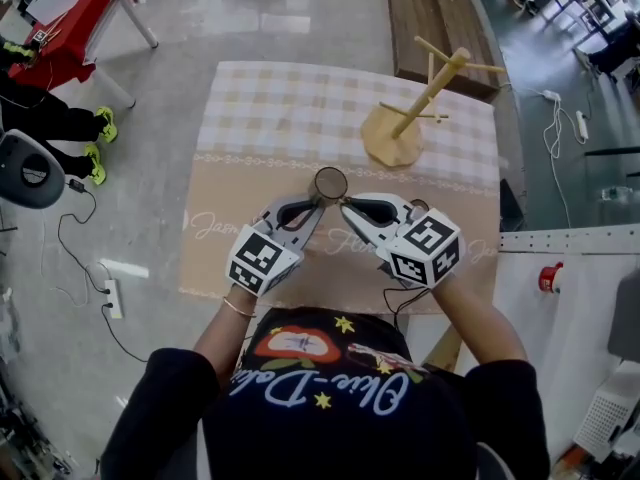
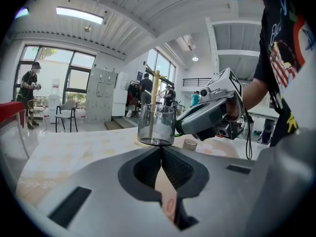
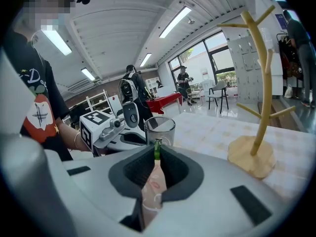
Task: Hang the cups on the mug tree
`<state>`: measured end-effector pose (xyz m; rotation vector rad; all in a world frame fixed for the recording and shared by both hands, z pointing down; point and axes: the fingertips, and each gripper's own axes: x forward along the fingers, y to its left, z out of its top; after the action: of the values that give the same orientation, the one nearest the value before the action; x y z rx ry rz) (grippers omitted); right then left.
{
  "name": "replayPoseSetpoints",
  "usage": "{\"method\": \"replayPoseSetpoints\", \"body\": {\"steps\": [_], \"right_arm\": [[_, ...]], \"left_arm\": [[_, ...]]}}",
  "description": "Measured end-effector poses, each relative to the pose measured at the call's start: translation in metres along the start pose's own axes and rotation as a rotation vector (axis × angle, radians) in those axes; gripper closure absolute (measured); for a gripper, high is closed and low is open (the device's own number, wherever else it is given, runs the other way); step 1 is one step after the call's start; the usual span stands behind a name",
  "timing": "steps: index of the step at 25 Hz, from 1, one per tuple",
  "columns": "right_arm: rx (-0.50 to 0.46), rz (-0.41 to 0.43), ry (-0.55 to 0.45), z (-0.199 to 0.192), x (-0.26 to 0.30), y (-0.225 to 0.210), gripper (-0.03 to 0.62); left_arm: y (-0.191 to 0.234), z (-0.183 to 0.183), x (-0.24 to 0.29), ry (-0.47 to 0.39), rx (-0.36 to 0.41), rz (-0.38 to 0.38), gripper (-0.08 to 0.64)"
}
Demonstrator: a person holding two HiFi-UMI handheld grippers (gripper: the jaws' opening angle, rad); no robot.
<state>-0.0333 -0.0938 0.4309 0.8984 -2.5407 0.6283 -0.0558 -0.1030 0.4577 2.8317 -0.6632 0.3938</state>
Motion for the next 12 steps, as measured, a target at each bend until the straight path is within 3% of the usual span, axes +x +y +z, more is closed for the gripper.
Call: {"method": "replayPoseSetpoints", "body": {"steps": [12], "right_arm": [[0.013,0.009,-0.048,0.007,-0.012,-0.012,0.552]], "left_arm": [[-0.002,0.014,0.014,0.01,0.021,0.032,0.551]]}}
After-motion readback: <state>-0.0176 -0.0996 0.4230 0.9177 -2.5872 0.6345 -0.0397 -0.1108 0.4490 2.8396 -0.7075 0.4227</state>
